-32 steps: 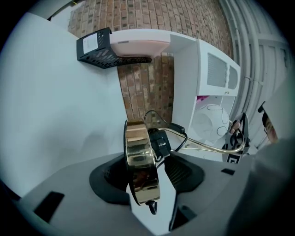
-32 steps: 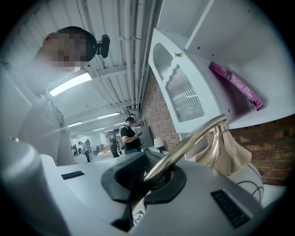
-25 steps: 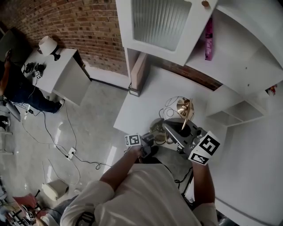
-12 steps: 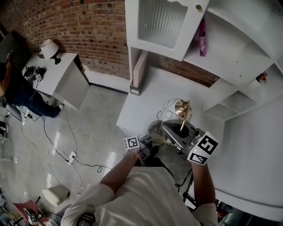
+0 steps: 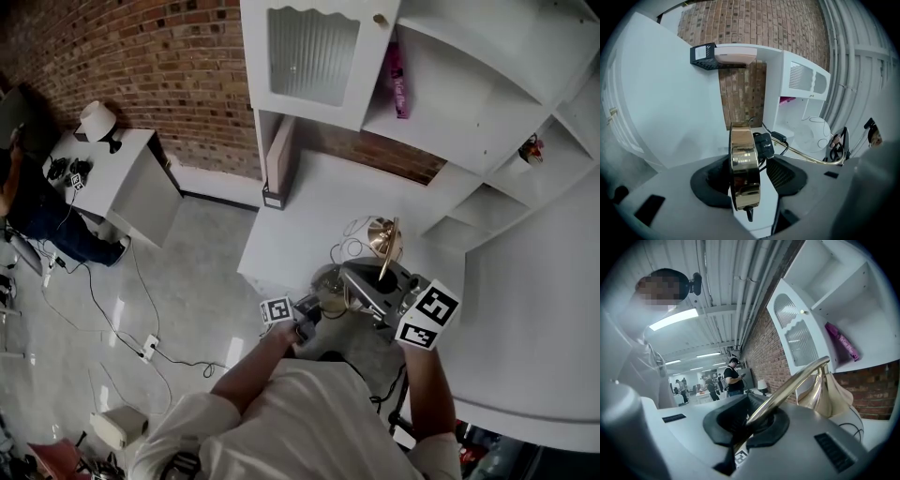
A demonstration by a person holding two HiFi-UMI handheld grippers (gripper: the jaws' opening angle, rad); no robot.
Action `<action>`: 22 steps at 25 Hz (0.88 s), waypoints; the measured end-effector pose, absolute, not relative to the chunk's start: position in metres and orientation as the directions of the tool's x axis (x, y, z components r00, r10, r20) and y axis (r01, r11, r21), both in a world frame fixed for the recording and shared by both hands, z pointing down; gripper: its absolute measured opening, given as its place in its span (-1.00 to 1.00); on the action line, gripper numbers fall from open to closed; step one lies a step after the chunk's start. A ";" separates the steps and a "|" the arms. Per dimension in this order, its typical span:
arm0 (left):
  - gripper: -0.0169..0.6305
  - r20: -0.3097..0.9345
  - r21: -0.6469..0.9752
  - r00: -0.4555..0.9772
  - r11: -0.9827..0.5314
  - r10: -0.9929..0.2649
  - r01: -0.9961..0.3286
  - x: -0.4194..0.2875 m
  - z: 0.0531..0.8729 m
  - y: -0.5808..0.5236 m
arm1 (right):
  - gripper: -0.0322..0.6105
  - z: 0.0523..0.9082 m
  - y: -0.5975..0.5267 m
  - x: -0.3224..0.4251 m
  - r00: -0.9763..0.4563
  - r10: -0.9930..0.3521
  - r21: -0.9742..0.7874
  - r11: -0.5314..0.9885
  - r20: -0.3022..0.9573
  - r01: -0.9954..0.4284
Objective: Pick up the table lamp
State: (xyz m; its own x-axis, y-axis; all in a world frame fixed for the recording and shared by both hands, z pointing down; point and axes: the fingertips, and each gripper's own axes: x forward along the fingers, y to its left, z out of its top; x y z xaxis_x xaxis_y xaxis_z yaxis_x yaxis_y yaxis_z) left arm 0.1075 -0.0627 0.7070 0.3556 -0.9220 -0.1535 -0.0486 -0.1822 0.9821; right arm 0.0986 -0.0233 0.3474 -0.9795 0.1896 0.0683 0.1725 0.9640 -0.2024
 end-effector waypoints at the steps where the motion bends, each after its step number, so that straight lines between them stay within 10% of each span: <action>1: -0.26 -0.159 0.981 0.356 -0.186 -0.921 -0.044 0.111 0.705 -0.066 | -0.86 0.346 -0.024 0.102 -0.979 0.193 -0.200 0.964 0.071 0.175; 22: -0.27 -0.174 0.981 0.315 -0.193 -0.933 -0.031 0.139 0.686 -0.074 | -0.86 0.331 -0.025 0.140 -0.951 0.295 -0.200 0.941 0.090 0.273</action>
State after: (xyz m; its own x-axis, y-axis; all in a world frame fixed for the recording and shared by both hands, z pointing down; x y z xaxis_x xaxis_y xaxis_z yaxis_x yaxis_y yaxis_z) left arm 0.1387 -0.0736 0.6863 0.3155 -0.9329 -0.1739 -0.0312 -0.1933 0.9806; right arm 0.1401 -0.0254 0.3307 -0.9511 0.2955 0.0903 0.2733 0.9409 -0.2002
